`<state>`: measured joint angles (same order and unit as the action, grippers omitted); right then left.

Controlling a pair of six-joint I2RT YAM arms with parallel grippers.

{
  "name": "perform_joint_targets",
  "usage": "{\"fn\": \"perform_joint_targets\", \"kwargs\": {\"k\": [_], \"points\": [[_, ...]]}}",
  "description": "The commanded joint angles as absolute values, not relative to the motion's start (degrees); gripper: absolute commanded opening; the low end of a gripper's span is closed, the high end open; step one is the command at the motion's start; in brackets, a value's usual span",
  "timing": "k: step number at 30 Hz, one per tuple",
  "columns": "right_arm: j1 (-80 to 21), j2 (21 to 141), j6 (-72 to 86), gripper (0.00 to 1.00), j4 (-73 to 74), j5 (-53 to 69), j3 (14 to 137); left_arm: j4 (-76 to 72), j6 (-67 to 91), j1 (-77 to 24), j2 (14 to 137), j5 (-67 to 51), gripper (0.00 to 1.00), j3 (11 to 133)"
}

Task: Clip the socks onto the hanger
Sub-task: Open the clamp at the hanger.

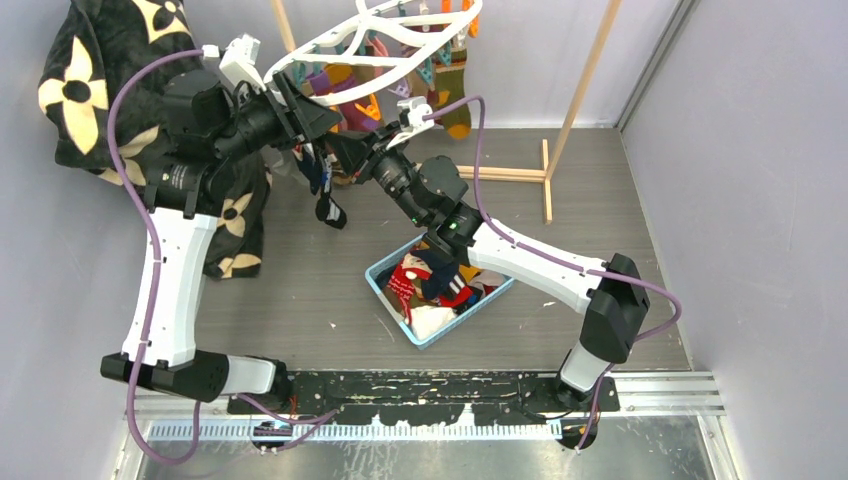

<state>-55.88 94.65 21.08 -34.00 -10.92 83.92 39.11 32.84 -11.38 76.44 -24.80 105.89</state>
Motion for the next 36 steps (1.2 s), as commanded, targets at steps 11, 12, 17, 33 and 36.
{"fn": "perform_joint_targets", "kwargs": {"k": [11, 12, 17, 33, 36], "points": [[-57.11, 96.10, 19.95, 0.01, -33.25, -8.53, 86.48, 34.92, 33.19, -12.39, 76.47, -23.01, 0.46, 108.50], [-57.16, 96.15, 19.94, 0.01, -33.16, -8.55, 86.48, 34.87, 33.14, -12.39, 76.43, -22.70, 0.45, 108.42], [-57.12, 96.46, 20.04, 0.01, -32.17, -8.18, 87.05, 34.31, 32.24, -12.59, 76.33, -21.08, 0.32, 107.35], [-57.13, 76.07, 16.64, 0.95, -6.35, -25.30, 70.35, 36.22, 30.18, -12.57, 74.01, -15.80, 0.11, 105.49], [-57.13, 71.40, 16.80, 0.94, 2.95, -29.71, 65.78, 36.76, 30.04, -12.63, 73.98, -15.43, 0.11, 105.30]]}}
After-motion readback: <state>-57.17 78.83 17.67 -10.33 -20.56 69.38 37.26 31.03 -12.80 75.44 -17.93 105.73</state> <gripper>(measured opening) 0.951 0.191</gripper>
